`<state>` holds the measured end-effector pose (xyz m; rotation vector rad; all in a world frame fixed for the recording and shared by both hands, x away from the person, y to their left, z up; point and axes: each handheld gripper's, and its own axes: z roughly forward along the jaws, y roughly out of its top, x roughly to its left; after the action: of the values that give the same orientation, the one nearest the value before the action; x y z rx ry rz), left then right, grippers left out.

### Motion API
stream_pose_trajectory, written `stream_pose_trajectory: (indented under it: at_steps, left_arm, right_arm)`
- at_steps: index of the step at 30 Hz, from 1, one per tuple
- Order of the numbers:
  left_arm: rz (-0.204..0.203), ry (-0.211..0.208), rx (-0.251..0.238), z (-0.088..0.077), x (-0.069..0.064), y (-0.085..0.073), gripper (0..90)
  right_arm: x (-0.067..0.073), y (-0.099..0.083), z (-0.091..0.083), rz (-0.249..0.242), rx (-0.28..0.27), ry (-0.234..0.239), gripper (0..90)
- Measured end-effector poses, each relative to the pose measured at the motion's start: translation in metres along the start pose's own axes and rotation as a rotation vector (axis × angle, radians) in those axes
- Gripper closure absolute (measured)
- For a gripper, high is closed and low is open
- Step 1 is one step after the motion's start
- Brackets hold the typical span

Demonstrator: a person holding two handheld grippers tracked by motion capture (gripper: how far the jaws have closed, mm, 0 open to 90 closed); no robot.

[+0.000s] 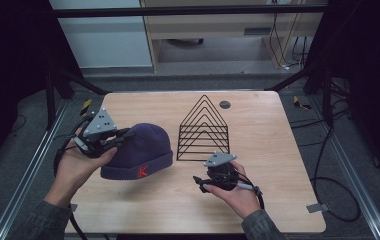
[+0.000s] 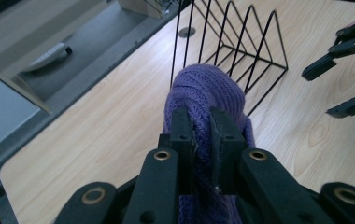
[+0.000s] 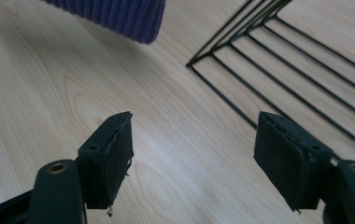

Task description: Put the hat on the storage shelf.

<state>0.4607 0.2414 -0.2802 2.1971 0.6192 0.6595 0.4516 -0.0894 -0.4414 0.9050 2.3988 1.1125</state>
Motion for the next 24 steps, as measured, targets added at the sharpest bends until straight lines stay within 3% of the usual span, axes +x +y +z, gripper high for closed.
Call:
stream_pose_trajectory:
  at_steps: [10, 16, 21, 23, 24]
  left_arm:
    - [0.046, -0.025, -0.058, -0.026, -0.002, 0.024, 80.9]
    - [0.067, -0.031, -0.08, -0.036, -0.003, 0.035, 80.9]
    - [0.065, -0.054, -0.114, -0.037, -0.002, 0.043, 80.9]
    - [0.064, -0.059, -0.121, -0.036, -0.003, 0.045, 80.9]
    - [0.068, -0.059, -0.119, -0.033, -0.004, 0.047, 80.9]
  right_arm:
    - [0.012, 0.054, -0.004, -0.057, -0.048, 0.069, 38.8]
    - [0.015, 0.075, -0.002, -0.084, -0.054, 0.093, 37.5]
    - [0.014, 0.087, 0.002, -0.071, -0.063, 0.175, 34.2]
    - [0.014, 0.091, 0.003, -0.075, -0.065, 0.194, 38.1]
    - [0.014, 0.093, 0.004, -0.085, -0.065, 0.191, 49.5]
